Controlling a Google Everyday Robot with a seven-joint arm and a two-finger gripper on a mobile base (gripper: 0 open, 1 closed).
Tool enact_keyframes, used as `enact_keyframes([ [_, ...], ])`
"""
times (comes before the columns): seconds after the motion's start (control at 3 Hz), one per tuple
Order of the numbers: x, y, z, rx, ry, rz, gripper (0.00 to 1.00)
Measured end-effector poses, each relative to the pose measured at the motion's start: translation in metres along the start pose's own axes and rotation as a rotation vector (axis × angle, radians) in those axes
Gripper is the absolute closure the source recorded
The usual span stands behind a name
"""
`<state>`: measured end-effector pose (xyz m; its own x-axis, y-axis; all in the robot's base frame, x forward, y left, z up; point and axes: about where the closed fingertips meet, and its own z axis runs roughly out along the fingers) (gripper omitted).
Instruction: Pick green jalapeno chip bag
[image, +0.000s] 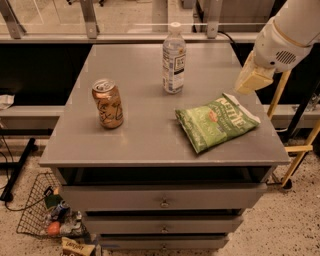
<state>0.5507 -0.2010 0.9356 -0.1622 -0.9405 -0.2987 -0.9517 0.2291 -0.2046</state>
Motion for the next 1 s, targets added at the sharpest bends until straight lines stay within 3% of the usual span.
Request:
enact_keyframes([
  [0.33, 0.0, 0.003, 0.009, -0.036, 0.011, -0.01, 0.12],
  [0.67, 0.003, 0.004, 0.026, -0.075, 0.025, -0.012, 0.0],
  [1.0, 0.011, 0.006, 0.047, -0.115, 0.037, 0.0, 0.0],
])
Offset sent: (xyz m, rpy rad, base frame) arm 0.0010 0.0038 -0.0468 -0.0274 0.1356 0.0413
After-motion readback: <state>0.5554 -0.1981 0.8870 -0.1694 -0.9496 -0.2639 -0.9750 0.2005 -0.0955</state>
